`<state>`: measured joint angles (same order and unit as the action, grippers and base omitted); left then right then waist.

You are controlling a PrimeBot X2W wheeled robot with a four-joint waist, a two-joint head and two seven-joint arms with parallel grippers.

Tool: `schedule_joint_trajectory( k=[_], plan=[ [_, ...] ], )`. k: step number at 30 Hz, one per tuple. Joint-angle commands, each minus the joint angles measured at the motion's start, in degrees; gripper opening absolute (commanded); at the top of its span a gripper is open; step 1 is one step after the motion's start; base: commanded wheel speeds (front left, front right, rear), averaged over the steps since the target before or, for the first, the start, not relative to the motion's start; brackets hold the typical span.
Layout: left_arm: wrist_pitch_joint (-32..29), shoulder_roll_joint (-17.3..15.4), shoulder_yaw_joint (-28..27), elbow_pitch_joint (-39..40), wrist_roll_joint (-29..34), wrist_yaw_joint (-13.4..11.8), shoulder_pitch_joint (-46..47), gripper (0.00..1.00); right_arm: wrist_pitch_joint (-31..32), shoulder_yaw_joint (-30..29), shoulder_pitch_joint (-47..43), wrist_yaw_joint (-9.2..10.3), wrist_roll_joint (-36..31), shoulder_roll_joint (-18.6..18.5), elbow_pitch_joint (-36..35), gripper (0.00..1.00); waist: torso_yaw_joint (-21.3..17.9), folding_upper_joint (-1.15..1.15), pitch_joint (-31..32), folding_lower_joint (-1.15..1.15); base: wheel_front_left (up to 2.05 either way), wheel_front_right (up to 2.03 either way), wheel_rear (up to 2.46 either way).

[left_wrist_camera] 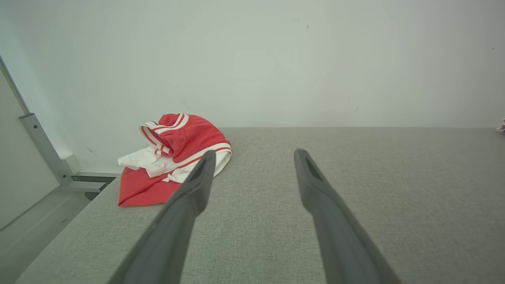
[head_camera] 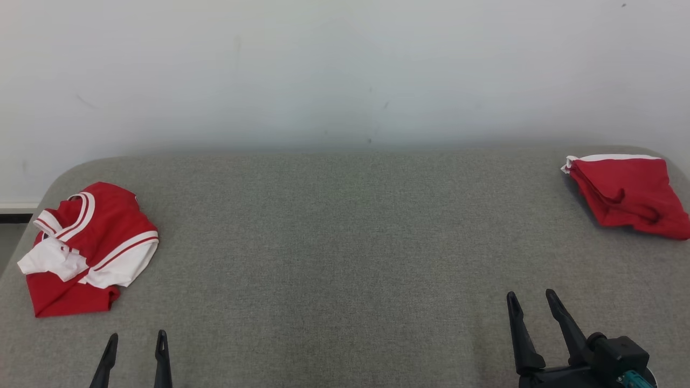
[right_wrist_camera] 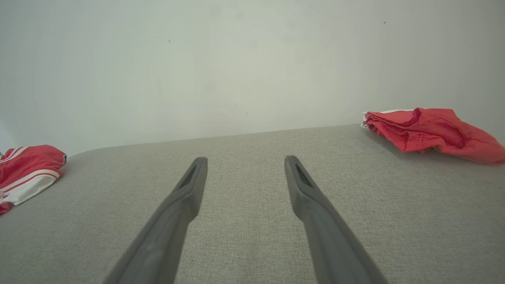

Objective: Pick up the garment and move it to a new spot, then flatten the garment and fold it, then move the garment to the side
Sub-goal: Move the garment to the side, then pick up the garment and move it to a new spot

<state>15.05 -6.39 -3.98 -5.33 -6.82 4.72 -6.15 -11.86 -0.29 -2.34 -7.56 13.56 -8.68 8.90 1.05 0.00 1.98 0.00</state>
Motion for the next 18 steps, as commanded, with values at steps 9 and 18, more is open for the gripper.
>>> schedule_joint_trajectory(
  k=[9, 18],
  plan=[
    [0.18, -0.94, 0.05, -1.44, 0.33, -0.22, -0.07, 1.0, 0.4, -1.52, -1.64, 0.12, -0.92, 1.23, -1.56, 1.0, -0.2, 0.0, 0.44, 0.0, 0.0, 0.0, 0.0],
    [0.18, -1.35, 0.53, -2.16, 0.24, -0.42, 0.54, 1.0, 1.13, -2.55, -2.57, 0.12, -1.8, 1.91, -2.64, 1.0, -0.34, 0.0, 0.68, 0.0, 0.0, 0.0, 0.0]
  ],
)
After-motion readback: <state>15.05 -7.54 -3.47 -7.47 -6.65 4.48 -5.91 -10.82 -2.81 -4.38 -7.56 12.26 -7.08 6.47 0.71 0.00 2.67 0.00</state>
